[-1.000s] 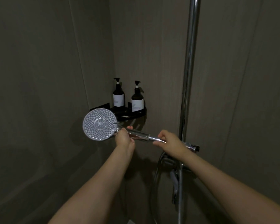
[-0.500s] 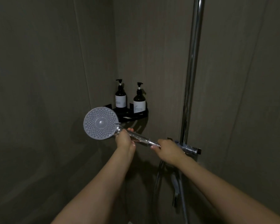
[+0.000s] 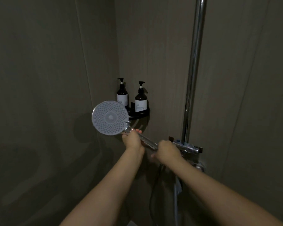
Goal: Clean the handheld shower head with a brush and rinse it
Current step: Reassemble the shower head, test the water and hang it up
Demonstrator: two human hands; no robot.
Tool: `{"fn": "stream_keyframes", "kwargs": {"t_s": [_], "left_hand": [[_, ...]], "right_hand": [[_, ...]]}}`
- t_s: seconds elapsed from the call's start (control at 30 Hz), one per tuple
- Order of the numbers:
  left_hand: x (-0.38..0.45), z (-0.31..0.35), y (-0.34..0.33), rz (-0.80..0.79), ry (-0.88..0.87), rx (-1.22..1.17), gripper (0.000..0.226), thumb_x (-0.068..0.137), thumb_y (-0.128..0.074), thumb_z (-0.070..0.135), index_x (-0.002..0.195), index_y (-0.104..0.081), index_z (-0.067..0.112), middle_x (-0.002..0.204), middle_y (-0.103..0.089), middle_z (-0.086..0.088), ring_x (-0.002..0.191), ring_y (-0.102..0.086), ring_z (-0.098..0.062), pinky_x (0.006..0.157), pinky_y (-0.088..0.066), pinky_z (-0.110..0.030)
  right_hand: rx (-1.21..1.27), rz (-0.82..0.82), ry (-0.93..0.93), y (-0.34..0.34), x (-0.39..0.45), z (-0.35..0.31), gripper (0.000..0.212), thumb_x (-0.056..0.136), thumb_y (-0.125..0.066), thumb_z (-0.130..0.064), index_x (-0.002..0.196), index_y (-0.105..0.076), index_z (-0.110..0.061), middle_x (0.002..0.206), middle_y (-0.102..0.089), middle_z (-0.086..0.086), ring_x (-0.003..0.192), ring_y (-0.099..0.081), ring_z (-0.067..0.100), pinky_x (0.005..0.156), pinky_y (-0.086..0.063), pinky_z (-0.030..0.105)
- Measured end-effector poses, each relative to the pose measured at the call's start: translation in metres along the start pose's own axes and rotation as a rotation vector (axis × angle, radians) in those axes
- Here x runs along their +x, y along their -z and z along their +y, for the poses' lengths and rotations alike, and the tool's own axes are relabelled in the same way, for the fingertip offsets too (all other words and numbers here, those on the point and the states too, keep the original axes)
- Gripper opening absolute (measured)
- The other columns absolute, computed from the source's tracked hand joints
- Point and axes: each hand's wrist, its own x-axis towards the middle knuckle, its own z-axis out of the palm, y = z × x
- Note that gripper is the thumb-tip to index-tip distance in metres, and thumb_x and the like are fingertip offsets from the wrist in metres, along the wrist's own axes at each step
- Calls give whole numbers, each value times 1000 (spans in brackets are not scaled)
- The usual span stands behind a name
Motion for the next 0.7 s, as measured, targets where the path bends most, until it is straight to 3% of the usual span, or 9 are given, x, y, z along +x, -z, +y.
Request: {"fn": "stream_keyframes", "kwargs": {"t_s": [0.07,0.1,0.17,0.23,0.3,0.4,0.5,0.57,0.7], "left_hand": [[-2,-4,-2,49,-32,-34,13,95,-38,-1,96,-46,8,72,-47,-5,61,-46,-13,61,-44,-24],[-4,-4,0,34,-19,-22,12,95,-39,-1,96,-46,9,72,-47,-5,61,-47,-14,62,-44,-25],[-5,-2,6,-62,41,44,12,97,-39,3,94,-47,11,72,-49,-4,63,-49,-14,64,-45,-27],[-4,2,12,-191,117,76,16,98,-37,6,88,-48,11,73,-49,-4,65,-49,-15,65,-46,-29],[-4,2,15,-246,144,71,15,99,-37,7,91,-49,9,75,-50,-4,67,-50,-15,67,-47,-30],[-10,1,8,-110,62,28,12,97,-41,5,89,-48,11,74,-51,-4,66,-51,-14,66,-47,-27],[-17,1,5,39,55,-71,8,92,-52,5,86,-50,9,68,-51,-4,59,-50,-13,60,-47,-27],[-19,3,8,89,66,-70,11,87,-59,5,80,-51,8,65,-51,-4,55,-51,-13,55,-47,-26],[-16,6,11,-24,72,25,12,86,-58,3,80,-51,10,58,-47,-1,44,-44,-9,45,-41,-21]], "right_hand": [[-112,276,29,-9,-6,-6,26,87,-62,-25,106,-64,-8,102,-68,9,97,-66,26,77,-51,32],[-63,277,7,-12,-4,-6,24,87,-60,-22,105,-65,-7,98,-69,9,92,-67,26,74,-51,30],[211,17,-45,-10,3,2,20,85,-62,-20,99,-63,-7,77,-62,4,67,-62,17,59,-48,25],[562,-486,-125,-3,3,8,14,87,-61,-21,80,-52,-13,51,-44,-4,37,-40,6,36,-32,16],[741,-668,-159,2,0,13,26,89,-59,-24,71,-42,-17,43,-38,-7,31,-31,4,31,-24,14],[358,-138,-60,-4,-8,6,23,80,-70,-31,92,-60,-14,74,-61,2,64,-59,15,55,-43,23],[-142,366,95,-9,-19,-1,24,87,-60,-28,105,-62,-12,101,-68,7,93,-66,25,73,-50,31],[-93,371,95,-12,-17,-2,20,89,-56,-22,103,-64,-11,95,-69,7,88,-67,24,68,-50,31],[235,92,-18,-22,-5,-2,17,84,-60,-15,99,-65,-8,78,-60,3,72,-60,19,60,-47,27]]}}
